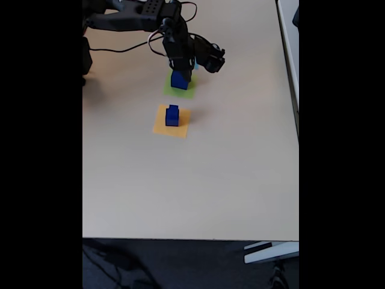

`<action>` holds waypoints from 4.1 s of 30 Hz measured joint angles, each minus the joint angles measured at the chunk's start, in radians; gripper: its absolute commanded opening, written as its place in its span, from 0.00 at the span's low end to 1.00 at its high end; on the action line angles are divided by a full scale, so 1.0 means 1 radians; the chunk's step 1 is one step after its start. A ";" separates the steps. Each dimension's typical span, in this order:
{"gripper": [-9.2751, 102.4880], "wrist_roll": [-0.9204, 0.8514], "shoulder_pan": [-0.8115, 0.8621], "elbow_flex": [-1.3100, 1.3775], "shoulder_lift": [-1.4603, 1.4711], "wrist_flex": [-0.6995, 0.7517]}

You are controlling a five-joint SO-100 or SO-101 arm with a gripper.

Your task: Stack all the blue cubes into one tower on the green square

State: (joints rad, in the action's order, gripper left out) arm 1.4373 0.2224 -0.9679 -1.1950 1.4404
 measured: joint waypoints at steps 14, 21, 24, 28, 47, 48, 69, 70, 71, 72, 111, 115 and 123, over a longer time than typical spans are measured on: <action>0.09 0.095 -0.110 -0.049 0.000 -0.029; 0.09 0.169 -0.124 -0.118 -0.002 -0.020; 0.09 0.209 -0.147 -0.130 0.000 -0.015; 0.09 0.236 -0.156 -0.132 -0.002 -0.008; 0.10 0.255 -0.141 -0.199 -0.002 -0.028; 0.10 0.250 -0.137 -0.204 -0.002 -0.034; 0.12 0.229 -0.114 -0.206 -0.002 -0.055; 0.12 0.229 -0.114 -0.206 -0.002 -0.058; 0.12 0.229 -0.114 -0.206 -0.002 -0.060; 0.11 0.229 -0.114 -0.206 -0.002 -0.060; 0.32 0.196 -0.150 -0.092 0.025 -0.044; 0.35 0.167 -0.169 0.058 0.069 -0.035; 0.41 0.057 -0.101 0.149 0.078 -0.067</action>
State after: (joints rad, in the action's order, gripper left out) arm 1.4941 0.1212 -0.8191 -1.1167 1.3729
